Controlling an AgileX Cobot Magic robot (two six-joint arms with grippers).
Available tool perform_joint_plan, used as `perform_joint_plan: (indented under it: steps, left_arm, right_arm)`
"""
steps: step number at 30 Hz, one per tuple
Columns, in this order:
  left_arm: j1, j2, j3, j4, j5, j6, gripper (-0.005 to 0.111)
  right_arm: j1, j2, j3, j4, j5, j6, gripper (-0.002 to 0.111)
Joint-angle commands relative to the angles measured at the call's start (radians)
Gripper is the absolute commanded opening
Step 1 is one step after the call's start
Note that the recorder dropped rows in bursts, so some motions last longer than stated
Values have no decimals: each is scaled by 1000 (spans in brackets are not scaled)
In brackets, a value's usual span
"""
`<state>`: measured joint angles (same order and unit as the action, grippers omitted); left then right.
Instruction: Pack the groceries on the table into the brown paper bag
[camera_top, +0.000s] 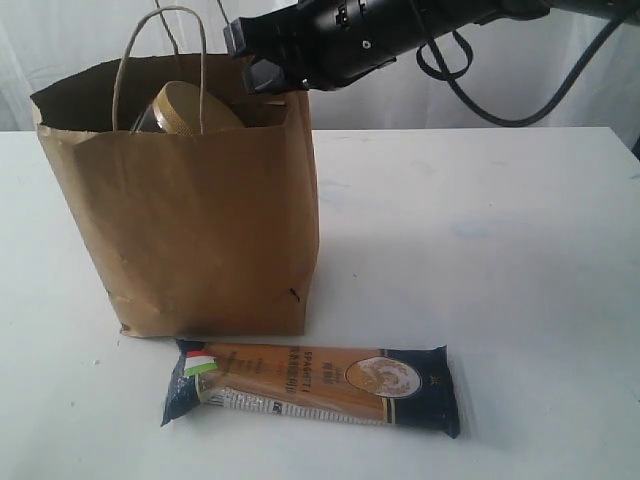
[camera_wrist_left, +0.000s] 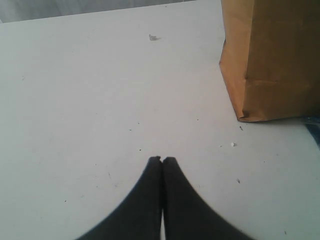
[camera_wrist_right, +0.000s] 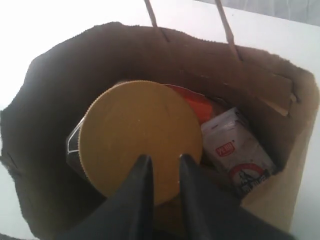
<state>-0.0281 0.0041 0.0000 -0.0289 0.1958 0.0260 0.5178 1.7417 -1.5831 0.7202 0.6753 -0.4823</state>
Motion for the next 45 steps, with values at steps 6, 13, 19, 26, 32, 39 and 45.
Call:
perform_joint_plan:
  steps: [6,13,19,26,32,39,45]
  left_arm:
    - [-7,-4,0,0,0,1,0]
    - [-7,-4,0,0,0,1,0]
    - [-7,-4,0,0,0,1,0]
    - [-7,-4,0,0,0,1,0]
    - [-7,-4,0,0,0,1,0]
    - [-7,-4,0,0,0,1,0]
    - [-7,-4,0,0,0,1,0]
  right_arm:
    - [1,-31,-8,1,66,4,15]
    - [2,-180,-9,-110,99,-11,0]
    - [36,-269,-9,-212,208,-11,0]
    - [144,-358,87,-369,202,57,0]
    - [238,-388,272,-430,127,102,0]
    - [325,-388,511,-460,-2,102,0]
    - [358,-388,637,-462,10,106,0]
